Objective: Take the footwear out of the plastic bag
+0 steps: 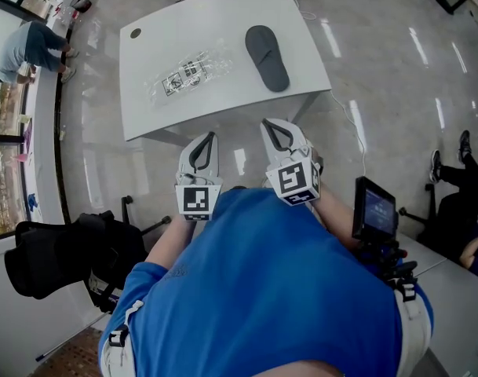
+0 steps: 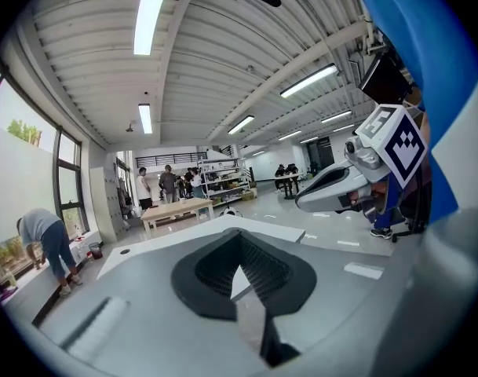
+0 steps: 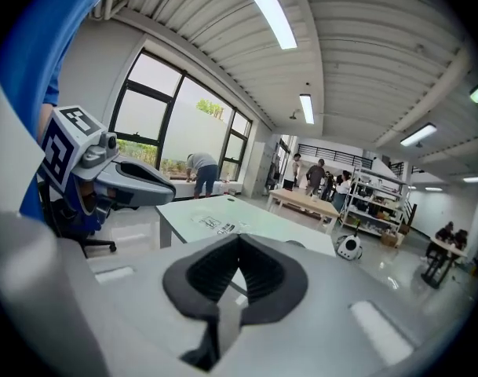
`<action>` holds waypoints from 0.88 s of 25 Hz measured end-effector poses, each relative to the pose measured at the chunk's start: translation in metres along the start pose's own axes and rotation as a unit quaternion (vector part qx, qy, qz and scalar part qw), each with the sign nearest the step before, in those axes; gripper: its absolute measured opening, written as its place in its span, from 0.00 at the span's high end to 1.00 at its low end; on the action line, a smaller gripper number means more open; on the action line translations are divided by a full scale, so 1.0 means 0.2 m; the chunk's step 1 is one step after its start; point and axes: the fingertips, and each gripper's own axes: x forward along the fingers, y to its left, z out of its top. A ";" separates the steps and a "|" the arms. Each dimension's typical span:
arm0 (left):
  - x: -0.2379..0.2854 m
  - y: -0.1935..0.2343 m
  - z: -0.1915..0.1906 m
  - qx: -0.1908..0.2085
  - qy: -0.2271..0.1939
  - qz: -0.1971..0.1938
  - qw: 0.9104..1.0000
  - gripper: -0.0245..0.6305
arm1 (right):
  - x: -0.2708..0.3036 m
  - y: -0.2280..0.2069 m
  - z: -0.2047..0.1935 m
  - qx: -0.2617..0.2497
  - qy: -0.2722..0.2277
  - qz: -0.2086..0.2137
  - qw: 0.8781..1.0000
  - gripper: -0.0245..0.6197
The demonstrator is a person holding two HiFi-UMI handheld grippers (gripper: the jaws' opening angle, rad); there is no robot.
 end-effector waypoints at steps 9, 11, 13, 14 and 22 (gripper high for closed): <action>-0.12 0.05 0.03 -0.019 -0.006 -0.018 1.000 0.96 | -0.05 0.12 0.03 0.072 0.009 -0.005 0.997 0.96; -0.12 0.06 0.02 -0.018 -0.007 -0.021 1.000 0.96 | -0.05 0.14 0.03 0.077 0.010 -0.005 0.997 0.96; -0.13 0.05 0.02 -0.018 -0.008 -0.024 1.000 0.96 | -0.04 0.15 0.03 0.083 0.011 -0.006 0.996 0.96; -0.13 0.05 0.02 -0.017 -0.008 -0.026 0.999 0.96 | -0.04 0.16 0.03 0.085 0.012 -0.006 0.996 0.96; -0.17 0.06 0.00 -0.016 -0.010 -0.036 0.999 0.96 | -0.04 0.22 0.05 0.087 0.012 -0.008 0.996 0.96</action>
